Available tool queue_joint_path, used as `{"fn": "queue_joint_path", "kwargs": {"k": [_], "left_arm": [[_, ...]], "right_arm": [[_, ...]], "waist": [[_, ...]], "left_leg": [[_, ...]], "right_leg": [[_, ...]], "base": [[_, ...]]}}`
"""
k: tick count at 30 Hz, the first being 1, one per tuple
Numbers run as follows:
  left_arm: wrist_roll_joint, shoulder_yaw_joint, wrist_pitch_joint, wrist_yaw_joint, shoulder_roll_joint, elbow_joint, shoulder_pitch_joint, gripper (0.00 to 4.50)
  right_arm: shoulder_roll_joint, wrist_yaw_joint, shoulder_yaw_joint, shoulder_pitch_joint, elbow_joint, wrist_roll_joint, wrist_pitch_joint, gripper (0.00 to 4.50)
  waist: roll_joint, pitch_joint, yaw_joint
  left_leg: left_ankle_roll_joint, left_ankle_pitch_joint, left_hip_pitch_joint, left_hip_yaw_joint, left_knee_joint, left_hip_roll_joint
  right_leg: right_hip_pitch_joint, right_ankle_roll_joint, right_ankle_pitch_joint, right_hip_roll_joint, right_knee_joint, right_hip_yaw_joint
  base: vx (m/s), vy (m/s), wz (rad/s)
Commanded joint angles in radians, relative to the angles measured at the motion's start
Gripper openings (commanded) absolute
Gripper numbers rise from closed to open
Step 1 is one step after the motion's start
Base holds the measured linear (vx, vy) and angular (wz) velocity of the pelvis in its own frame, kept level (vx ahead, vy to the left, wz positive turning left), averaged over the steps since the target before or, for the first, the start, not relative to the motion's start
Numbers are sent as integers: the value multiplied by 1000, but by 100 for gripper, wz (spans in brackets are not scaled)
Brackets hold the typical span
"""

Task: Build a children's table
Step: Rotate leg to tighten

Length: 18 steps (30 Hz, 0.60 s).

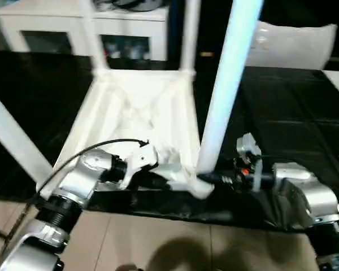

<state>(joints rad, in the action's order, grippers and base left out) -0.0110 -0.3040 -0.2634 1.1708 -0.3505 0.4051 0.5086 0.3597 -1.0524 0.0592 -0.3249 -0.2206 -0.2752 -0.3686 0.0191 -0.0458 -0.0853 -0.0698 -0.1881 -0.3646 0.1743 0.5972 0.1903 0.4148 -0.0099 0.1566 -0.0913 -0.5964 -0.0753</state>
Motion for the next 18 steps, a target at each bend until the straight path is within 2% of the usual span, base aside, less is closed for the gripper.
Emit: {"fn": "queue_joint_path", "kwargs": {"k": [1, 2, 3, 4, 6, 7, 9, 10, 11, 12, 13, 17, 18], "left_arm": [[-30, 12, -42, -116, 110, -76, 30, 0], [-29, 13, -43, -117, 111, -75, 31, 0], [-23, 16, -62, -156, 136, -66, 40, 0], [-20, 19, -77, -184, 154, -56, 49, 0], [-18, 21, -85, -198, 163, -51, 54, 0], [4, 46, -105, -331, 230, -4, 94, 0], [24, 60, -119, -426, 278, 24, 122, 0], [35, 57, -116, -448, 289, 29, 128, 0], [49, 48, -111, -456, 296, 25, 130, 0], [51, 46, -111, -456, 297, 24, 130, 0], [54, 43, -113, -454, 299, 17, 127, 0], [61, 31, -119, -439, 288, -5, 113, 0], [62, 29, -119, -433, 282, -9, 108, 0]], "right_arm": [[-120, 158, 66, -24, -38, 40, -45, 198], [-122, 162, 65, -24, -39, 41, -46, 198], [-157, 242, 48, -45, -68, 54, -57, 198], [-183, 303, 34, -63, -94, 62, -67, 196], [-196, 334, 27, -71, -107, 66, -73, 196], [-278, 527, -39, -133, -190, 69, -93, 196], [-330, 645, -80, -177, -248, 71, -90, 196], [-337, 652, -74, -185, -259, 80, -67, 196], [-349, 654, -73, -189, -262, 95, -30, 231], [-350, 655, -72, -190, -262, 98, -24, 252], [-355, 658, -72, -190, -261, 106, -12, 266], [-350, 645, -74, -178, -249, 115, 18, 286], [-343, 637, -74, -173, -242, 114, 29, 311]], "waist": [[-15, 57, 4], [-15, 56, 9], [-17, 57, 18], [-13, 56, 29], [-13, 57, 33], [-9, 57, 43], [-6, 62, 48], [-6, 65, 47], [-8, 66, 44], [-8, 66, 43], [-9, 69, 39], [-10, 69, 32], [-9, 69, 31]], "left_leg": [[9, -244, -3, -12, -81, 25], [9, -244, -2, -12, -80, 24], [9, -247, -3, -13, -77, 19], [11, -251, -3, -13, -77, 19], [14, -256, 0, -14, -75, 18], [18, -252, -1, -13, -77, 18], [5, -244, 2, -15, -75, 18], [7, -231, 0, -14, -75, 18], [18, -208, -2, -13, -74, 21], [25, -205, -4, -11, -74, 22], [42, -186, -6, -9, -72, 20], [69, -139, -7, -6, -70, 21], [70, -140, -7, -6, -70, 22]], "right_leg": [[-56, -105, 498, -55, 91, 33], [-52, -102, 510, -55, 94, 33], [-54, -91, 536, -54, 98, 29], [-50, -89, 544, -52, 101, 30], [-49, -86, 549, -51, 103, 28], [-46, -99, 511, -46, 101, 30], [-46, -117, 477, -47, 94, 29], [-49, -122, 451, -47, 95, 30], [-51, -142, 371, -46, 88, 34], [-51, -151, 344, -46, 85, 34], [-57, -168, 291, -48, 79, 35], [-62, -195, 221, -48, 72, 36], [-62, -196, 225, -48, 72, 36]], "base": [[0, 0, 0], [0, 0, 0], [0, 0, 0], [0, 0, 0], [0, 0, 0], [0, 0, 0], [0, 0, 0], [0, 0, 0], [0, 0, 0], [0, 0, 0], [0, 0, 0], [0, 0, 0], [0, 0, 0]]}}
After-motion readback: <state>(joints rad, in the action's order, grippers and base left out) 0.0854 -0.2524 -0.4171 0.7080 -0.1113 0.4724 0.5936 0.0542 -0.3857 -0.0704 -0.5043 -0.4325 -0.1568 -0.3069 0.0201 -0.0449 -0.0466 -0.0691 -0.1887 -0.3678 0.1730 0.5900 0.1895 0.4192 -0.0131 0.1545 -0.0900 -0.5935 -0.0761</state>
